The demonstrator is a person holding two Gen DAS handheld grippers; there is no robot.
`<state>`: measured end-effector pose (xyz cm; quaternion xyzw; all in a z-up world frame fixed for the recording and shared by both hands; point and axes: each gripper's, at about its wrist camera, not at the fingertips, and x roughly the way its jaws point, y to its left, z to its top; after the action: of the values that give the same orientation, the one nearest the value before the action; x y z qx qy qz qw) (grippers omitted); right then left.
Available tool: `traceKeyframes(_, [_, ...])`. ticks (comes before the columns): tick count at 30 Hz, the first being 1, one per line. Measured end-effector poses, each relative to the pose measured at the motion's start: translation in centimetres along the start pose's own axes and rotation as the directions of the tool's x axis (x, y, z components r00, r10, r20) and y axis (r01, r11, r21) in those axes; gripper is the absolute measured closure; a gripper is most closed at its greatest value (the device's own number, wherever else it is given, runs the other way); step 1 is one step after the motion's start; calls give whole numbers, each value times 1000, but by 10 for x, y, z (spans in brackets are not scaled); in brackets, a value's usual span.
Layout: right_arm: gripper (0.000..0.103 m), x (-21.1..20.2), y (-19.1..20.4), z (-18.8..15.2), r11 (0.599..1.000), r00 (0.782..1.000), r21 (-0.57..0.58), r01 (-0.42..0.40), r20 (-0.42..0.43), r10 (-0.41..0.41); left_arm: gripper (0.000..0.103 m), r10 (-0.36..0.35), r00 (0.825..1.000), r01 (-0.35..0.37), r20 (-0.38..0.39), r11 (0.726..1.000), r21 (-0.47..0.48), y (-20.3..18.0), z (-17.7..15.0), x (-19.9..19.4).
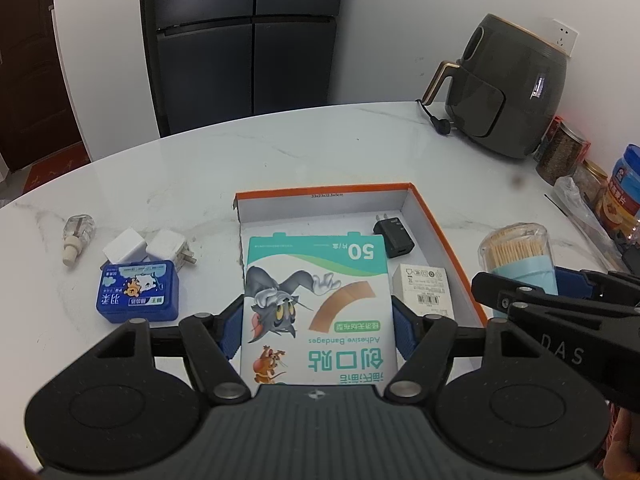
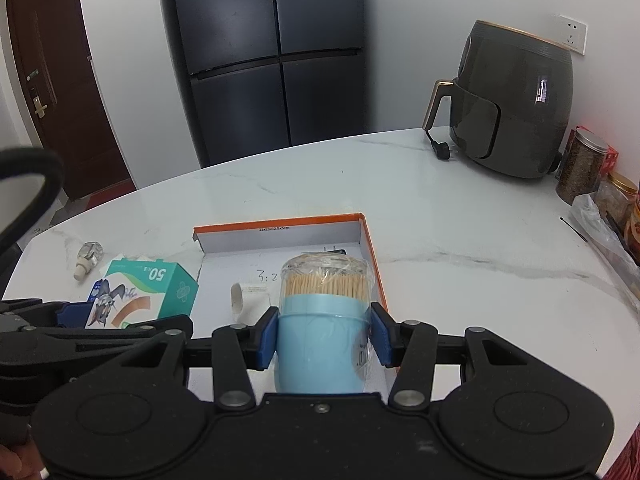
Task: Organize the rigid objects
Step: 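Carry bandage box in left tool and toothpick container in right tool toward orange-rimmed box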
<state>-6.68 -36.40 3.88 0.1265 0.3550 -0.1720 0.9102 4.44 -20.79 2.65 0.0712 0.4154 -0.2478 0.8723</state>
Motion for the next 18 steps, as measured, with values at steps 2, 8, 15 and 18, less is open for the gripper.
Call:
traceKeyframes(2, [45, 4, -1, 2, 1000, 1000, -6, 0, -1, 0, 31, 3, 1000, -3, 0, 1000, -3, 0, 2, 1])
traceKeyframes(8, [45, 14, -5, 11, 1000, 1000, -13, 0, 0, 0, 31, 8, 1000, -8, 1, 1000, -8, -2, 6, 6])
traceKeyframes(15, [45, 24, -9, 20, 1000, 1000, -18, 0, -2, 0, 31, 12, 1000, -12, -9, 1000, -13, -4, 8, 15])
traceKeyframes(18, [45, 31, -11, 25, 1000, 1000, -19, 0, -5, 0, 31, 13, 1000, -14, -17, 1000, -15, -5, 9, 19])
